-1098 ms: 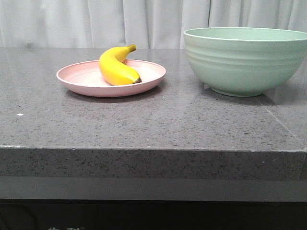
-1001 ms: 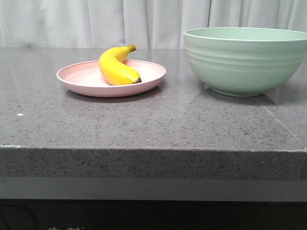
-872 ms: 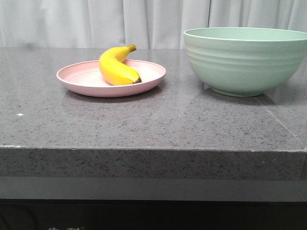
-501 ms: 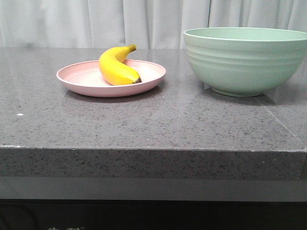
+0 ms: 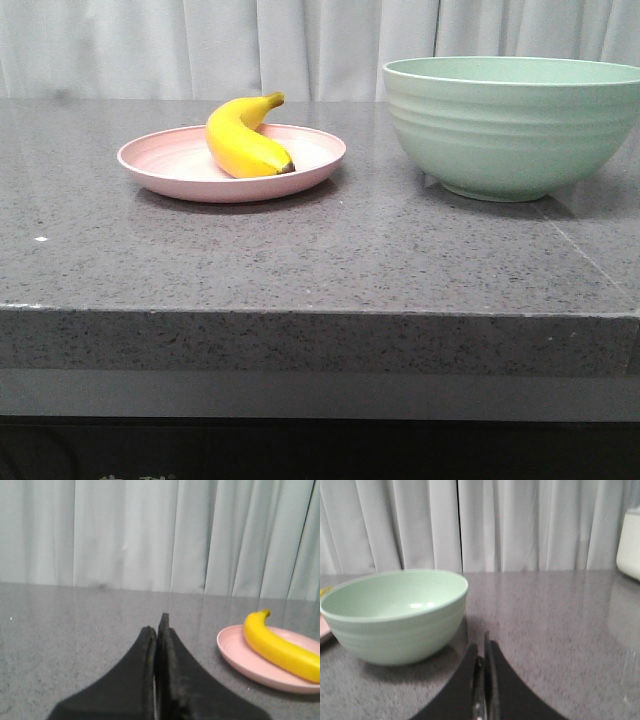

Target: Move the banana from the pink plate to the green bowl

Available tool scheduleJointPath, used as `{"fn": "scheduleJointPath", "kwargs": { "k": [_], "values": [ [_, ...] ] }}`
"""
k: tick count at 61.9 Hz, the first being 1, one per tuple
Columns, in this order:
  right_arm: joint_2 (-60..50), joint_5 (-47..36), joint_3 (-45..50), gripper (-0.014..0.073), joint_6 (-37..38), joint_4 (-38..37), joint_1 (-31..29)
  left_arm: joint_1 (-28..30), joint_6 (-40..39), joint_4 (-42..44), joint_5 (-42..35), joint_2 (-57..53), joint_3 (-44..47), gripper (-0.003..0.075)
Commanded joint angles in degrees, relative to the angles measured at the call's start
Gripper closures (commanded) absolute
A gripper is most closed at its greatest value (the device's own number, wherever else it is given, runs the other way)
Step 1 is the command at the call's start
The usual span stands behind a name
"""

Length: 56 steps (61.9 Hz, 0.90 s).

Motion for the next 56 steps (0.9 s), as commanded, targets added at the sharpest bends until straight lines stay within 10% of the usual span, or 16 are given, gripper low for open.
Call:
{"fn": "scheduleJointPath", "kwargs": {
  "k": [1,28,56],
  "values": [
    [0.9,1.3,-7.5,0.0662,-0.6,-1.2,0.0,-0.2,-0.3,-0.6,0.7,2.8,-7.3,0.0739],
    [19.9,20.3,-34.7,0.0662,-3.7,-1.5,0.0,-0.2,-0.3,-0.6,27.7,26.3,-36.7,0.0739],
    [33.2,24.1,-33.9,0.0662,-3.7,-1.4,0.0,-0.2,-0.3,-1.4,28.5,40.6,-38.6,0.0739]
  ]
}}
